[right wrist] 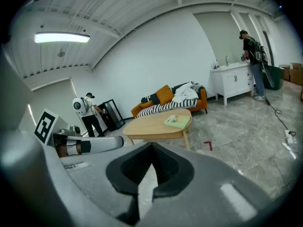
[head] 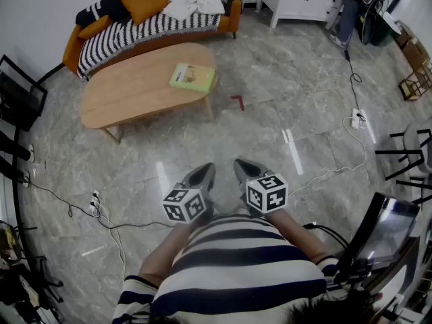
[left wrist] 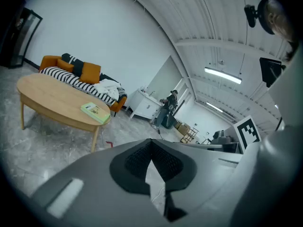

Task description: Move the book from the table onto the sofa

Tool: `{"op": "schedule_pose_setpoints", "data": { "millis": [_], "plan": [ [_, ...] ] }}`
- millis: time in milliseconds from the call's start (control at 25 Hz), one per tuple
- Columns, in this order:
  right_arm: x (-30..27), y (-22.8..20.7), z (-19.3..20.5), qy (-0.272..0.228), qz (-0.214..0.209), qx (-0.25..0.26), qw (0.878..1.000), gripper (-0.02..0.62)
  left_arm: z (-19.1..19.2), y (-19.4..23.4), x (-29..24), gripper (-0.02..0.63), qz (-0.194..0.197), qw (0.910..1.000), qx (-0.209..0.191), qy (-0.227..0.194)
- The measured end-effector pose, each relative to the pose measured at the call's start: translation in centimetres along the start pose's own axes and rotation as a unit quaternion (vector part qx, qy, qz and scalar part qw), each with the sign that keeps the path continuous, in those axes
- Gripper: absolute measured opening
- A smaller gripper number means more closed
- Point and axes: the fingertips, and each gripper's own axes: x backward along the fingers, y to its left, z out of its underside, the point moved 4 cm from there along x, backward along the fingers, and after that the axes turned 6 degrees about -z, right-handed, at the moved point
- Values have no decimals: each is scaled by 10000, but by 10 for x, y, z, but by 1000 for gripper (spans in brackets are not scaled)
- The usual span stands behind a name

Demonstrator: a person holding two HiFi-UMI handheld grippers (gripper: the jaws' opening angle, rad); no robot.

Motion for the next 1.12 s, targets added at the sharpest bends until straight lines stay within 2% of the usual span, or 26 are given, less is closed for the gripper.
{"op": "schedule_pose_setpoints", "data": {
  "millis": [400,680,1120],
  "plan": [
    [7,-4,3,-14,52,2,10000,-3,5,-7,-1,2,14,10000,-15,11],
    [10,-4,1,-175,-26,-240,9996,-3,8,-7,1,2,-21,10000,15,23],
    [5,-6,5,-17,-28,-173,9998,-2,7,-5,-3,2,47,9999,107,8]
  ]
}}
